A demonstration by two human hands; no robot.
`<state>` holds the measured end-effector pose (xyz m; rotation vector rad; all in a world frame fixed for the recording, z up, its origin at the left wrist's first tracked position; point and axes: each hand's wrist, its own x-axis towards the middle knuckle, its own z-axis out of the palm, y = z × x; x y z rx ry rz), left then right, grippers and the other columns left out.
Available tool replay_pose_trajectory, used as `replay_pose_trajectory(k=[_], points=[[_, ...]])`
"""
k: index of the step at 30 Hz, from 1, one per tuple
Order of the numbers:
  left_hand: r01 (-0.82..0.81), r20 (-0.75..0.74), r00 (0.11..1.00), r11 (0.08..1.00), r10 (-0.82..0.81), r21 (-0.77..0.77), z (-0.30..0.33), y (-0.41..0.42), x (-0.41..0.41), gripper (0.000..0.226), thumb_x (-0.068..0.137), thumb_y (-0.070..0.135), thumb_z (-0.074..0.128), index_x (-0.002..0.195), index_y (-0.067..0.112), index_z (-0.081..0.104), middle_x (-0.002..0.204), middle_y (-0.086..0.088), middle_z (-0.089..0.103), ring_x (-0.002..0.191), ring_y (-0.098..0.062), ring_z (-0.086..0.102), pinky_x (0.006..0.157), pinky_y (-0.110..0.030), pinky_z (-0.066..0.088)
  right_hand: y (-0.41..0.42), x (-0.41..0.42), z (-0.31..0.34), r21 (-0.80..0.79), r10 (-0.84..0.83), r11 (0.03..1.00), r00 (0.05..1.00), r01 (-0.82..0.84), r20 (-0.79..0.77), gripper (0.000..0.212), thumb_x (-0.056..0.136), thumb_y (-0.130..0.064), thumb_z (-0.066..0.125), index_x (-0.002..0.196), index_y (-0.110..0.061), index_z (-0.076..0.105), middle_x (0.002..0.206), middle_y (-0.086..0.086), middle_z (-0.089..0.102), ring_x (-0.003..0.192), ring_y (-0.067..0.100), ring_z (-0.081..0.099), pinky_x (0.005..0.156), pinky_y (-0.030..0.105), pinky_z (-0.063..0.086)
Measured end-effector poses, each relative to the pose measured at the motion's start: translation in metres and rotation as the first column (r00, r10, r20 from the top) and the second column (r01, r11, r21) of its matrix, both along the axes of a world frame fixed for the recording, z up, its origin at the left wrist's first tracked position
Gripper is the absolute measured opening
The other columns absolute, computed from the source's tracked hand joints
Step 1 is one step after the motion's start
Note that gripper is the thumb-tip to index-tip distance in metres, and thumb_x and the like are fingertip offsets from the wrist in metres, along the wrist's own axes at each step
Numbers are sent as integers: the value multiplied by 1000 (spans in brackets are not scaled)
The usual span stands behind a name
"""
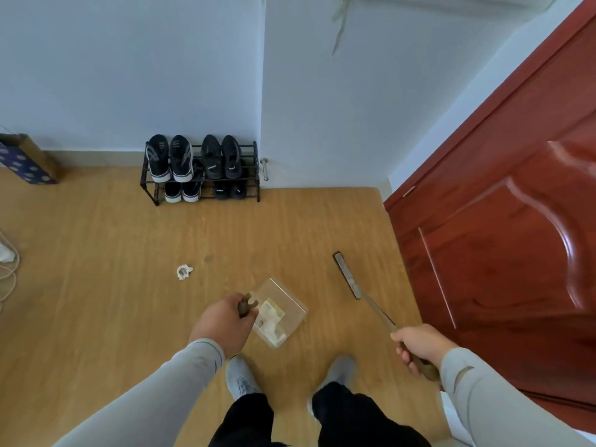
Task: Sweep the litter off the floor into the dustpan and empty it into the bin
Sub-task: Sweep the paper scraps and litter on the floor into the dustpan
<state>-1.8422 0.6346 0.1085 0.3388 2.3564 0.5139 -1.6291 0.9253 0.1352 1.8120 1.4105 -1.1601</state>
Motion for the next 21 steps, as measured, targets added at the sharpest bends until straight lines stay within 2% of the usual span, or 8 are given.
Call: replay_pose_trajectory(k=[4,7,10,12,15,19,21], points=[[-39,7,999,999,39,-22,-10,38,-9,21,97,47,57,103,28,64,79,8,68,70,-14,65,66,-33,58,53,-20,-14,21,35,999,999,-35,2,35,98,-17,61,65,-4,60,50,6,54,45,17,46,40,21,38],[-71,5,997,996,72,-61,-15,75,-8,23,97,49,57,105,28,63,79,8,68,70,-14,65,65,-32,58,100,-33,-22,11,59,998,998,-59,-3,34,97,-17,60,66,-4,61,54,7,55,47,18,46,41,21,39],[-93,-5,996,991,93,-100,-18,113,-4,24,97,51,56,106,30,62,77,8,68,70,-14,65,65,-32,58,151,-44,-30,18,94,995,996,-94,-5,31,95,-16,59,67,-3,61,48,6,54,45,19,45,41,19,39],[-89,-15,996,989,88,-120,-25,138,-3,24,97,52,55,108,31,62,79,9,68,71,-14,65,67,-33,59,186,-54,-38,41,129,991,991,-127,-24,24,93,-12,56,74,0,62,47,8,53,44,21,44,41,20,38],[-81,-19,997,988,79,-129,-39,172,-5,25,97,52,55,110,32,62,80,11,69,72,-13,66,70,-35,61,233,-75,-60,78,153,986,987,-150,-43,16,92,-8,50,90,1,63,58,13,55,45,22,44,42,20,38],[-75,14,997,987,78,-139,-66,202,-2,20,98,49,56,111,35,59,80,12,68,71,-12,66,68,-32,59,267,-99,-106,44,299,954,954,-298,-7,18,93,-3,42,89,0,60,62,17,57,50,25,49,57,35,45],[-68,34,997,985,75,-161,-78,207,3,19,98,48,56,112,36,57,78,11,68,69,-15,66,68,-34,60,261,-98,-129,10,397,918,918,-397,-5,22,92,1,39,87,4,60,56,16,57,48,26,51,59,36,47]])
